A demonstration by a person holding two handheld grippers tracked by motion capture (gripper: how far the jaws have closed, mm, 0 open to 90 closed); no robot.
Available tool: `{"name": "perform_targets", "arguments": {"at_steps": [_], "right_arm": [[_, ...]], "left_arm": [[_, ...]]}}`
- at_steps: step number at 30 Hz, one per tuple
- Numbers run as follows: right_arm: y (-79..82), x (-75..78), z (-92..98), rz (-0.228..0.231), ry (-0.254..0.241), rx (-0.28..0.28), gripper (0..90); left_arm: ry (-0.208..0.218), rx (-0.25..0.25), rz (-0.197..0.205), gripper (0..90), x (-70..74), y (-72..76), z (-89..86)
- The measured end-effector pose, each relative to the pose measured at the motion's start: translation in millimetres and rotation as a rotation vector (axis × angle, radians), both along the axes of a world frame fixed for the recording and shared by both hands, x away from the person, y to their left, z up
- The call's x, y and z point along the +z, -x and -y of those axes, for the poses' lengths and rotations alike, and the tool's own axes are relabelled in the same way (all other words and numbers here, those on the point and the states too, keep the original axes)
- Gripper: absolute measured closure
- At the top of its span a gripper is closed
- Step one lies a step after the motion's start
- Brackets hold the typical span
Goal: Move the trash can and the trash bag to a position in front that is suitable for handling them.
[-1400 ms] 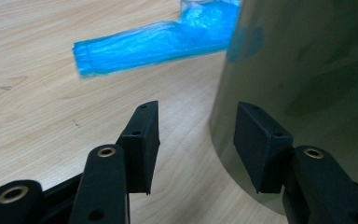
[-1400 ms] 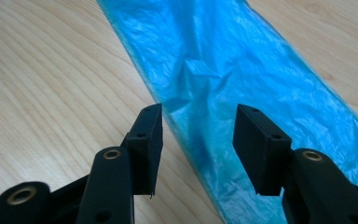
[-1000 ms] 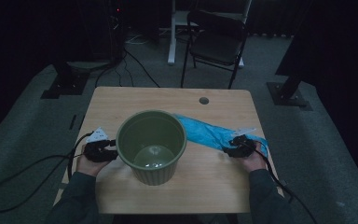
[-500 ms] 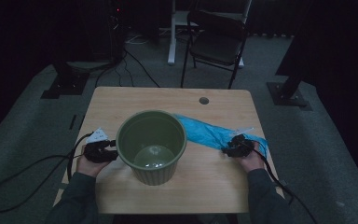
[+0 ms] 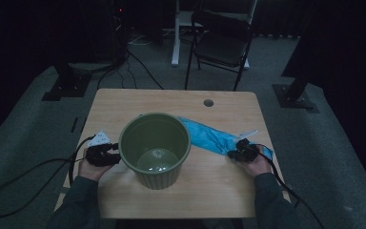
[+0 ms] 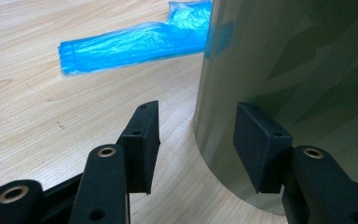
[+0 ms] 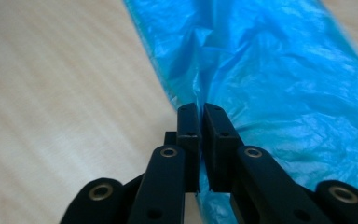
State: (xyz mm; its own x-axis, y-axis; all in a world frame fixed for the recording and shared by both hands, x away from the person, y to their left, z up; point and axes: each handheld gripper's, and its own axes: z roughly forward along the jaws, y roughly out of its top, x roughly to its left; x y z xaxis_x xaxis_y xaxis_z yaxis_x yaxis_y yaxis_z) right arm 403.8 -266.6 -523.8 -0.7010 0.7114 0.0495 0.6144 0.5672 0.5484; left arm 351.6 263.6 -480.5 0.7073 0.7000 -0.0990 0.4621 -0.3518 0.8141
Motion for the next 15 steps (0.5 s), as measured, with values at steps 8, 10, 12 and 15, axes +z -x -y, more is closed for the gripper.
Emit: {"name": "perform_targets", "arguments": {"at_steps": [8,10,12,15], "right_arm": [[16.7,2.4,-20.9,-0.040,0.016,0.105,89.5],[18.3,2.8,-27.2,-0.046,0.019,0.123,89.6],[19.7,3.2,-32.9,-0.053,0.018,0.144,89.7],[21.8,4.1,-37.9,-0.061,0.023,0.166,90.0]], "left_arm": [[0.001,-0.012,0.003,51.3,-0.1,0.3,4.0],[0.001,-0.016,0.002,51.3,0.1,0.5,5.5],[0.001,-0.020,0.002,51.3,0.0,0.4,6.7],[0.003,-0.026,0.001,51.3,-0.1,0.4,8.9]]}}
